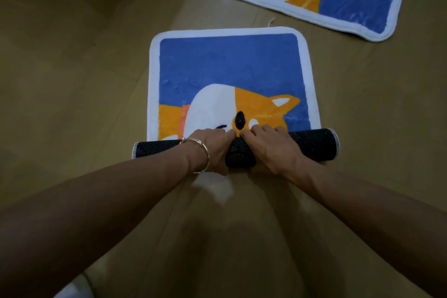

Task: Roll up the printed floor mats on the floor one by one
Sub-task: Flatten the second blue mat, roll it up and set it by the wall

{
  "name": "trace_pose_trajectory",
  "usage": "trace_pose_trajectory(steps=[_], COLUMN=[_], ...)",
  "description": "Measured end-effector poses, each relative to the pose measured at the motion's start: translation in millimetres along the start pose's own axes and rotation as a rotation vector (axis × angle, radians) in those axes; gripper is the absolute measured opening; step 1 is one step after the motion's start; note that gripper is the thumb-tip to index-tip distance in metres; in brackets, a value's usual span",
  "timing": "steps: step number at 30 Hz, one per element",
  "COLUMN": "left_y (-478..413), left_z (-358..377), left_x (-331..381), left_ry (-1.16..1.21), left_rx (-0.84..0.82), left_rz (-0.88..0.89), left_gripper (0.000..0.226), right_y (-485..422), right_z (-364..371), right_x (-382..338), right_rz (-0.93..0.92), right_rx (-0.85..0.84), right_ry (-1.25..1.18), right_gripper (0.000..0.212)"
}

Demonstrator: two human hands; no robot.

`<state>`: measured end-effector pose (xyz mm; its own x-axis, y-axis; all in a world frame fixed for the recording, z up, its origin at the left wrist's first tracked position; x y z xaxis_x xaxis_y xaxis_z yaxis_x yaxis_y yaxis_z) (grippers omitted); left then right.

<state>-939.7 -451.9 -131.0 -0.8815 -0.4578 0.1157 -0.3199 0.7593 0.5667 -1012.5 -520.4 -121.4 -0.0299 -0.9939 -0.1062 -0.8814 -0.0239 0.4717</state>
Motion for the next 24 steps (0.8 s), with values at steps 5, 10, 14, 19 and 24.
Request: trace_pose_trajectory(steps=[5,10,14,19,24], left_y=[7,-9,-3,10,-7], left_z=[1,-5,-1,-4,-15], left_x=[0,-5,-3,1,-9], left_ry=[-0.035,0.118,0.197,-0.071,0.113], left_rx=[0.141,-0.101,-0.12,0.186,0.064], left_rz=[-0.021,-0.024,-0.028,-0.021,-0.025], left_gripper=[0.064,0.055,0.063,0.076,0.058], right_y=[-21,-11,-4,-24,-8], right_z=[-5,-9,-2,-9,-18], right_x=[9,9,3,15,11], right_rz=[0.002,0.015,-0.034,-0.013,-0.023], right_rx=[-0.321,-0.094,-0.006,-0.213,0.083], right_ry=[-0.31,-0.19,0.02,-0.277,-0.076], right_gripper=[0.061,0.066,0.07,0.057,0.056])
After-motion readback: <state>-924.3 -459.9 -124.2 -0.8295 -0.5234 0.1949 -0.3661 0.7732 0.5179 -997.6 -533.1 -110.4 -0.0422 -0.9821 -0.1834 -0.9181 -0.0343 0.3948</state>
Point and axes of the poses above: each hand's wrist, its own y-axis away from the middle knuckle, its own z-axis out of the palm, x = y × z, the point moved 7 cm from there along -y, towards the middle knuckle, and after that the axes turned 6 degrees about -z, right-handed, at the moved point
